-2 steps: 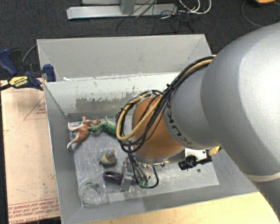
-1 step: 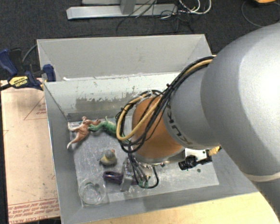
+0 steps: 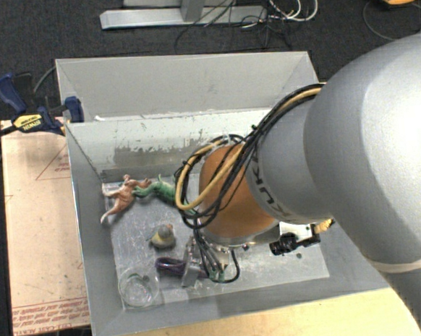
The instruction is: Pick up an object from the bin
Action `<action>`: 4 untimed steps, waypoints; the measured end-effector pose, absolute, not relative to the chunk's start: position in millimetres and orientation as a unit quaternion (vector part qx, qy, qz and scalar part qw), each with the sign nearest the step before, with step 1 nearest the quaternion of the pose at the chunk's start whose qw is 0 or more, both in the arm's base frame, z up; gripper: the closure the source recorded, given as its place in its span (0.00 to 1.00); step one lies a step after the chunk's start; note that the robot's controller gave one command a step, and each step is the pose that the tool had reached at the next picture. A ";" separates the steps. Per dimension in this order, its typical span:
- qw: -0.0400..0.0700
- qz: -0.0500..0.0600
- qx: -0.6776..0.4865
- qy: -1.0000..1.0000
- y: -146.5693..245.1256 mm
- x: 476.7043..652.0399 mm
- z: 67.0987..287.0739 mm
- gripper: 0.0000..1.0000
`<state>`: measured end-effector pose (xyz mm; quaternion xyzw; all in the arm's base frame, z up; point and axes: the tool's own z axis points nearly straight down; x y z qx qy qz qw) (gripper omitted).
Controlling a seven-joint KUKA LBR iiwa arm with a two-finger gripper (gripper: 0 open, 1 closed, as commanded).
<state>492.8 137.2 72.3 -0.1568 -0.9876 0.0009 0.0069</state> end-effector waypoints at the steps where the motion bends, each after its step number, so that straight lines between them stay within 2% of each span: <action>1: 0.008 0.001 -0.157 -0.988 137.0 491.5 91.6 1.00; 2: 0.005 0.000 -0.156 -0.988 137.7 493.8 104.5 1.00; 4: 0.007 0.001 -0.156 -0.988 137.4 492.8 127.2 1.00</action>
Offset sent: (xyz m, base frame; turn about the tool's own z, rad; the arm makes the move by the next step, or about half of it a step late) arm -0.0002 0.0001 0.0258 0.0000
